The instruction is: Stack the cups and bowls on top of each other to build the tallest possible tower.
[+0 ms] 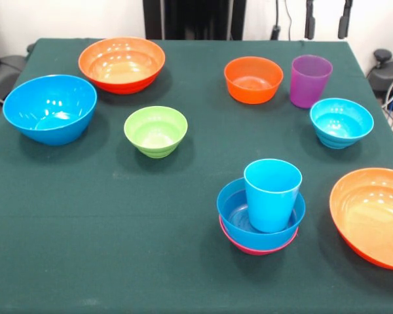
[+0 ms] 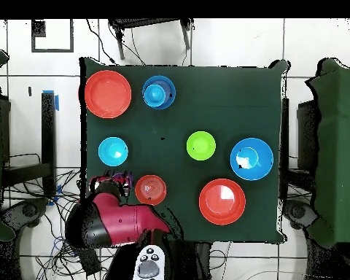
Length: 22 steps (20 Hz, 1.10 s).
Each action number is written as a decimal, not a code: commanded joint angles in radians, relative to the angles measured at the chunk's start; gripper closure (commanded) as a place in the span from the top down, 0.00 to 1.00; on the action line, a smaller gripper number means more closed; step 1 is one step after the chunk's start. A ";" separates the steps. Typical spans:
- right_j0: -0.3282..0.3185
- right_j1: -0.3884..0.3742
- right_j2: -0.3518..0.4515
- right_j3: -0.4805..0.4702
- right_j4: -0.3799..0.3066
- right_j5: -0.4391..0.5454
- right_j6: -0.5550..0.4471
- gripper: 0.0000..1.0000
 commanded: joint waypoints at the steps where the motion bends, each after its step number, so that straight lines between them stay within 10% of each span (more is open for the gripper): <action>1: 0.036 0.082 0.066 0.019 -0.053 0.050 0.093 1.00; 9: 0.061 0.115 0.051 -0.015 -0.015 -0.008 0.135 1.00; 14: 0.060 -0.041 -0.028 -0.157 0.030 0.272 0.051 1.00; 22: -0.087 -0.085 0.067 -0.247 0.003 0.376 0.008 1.00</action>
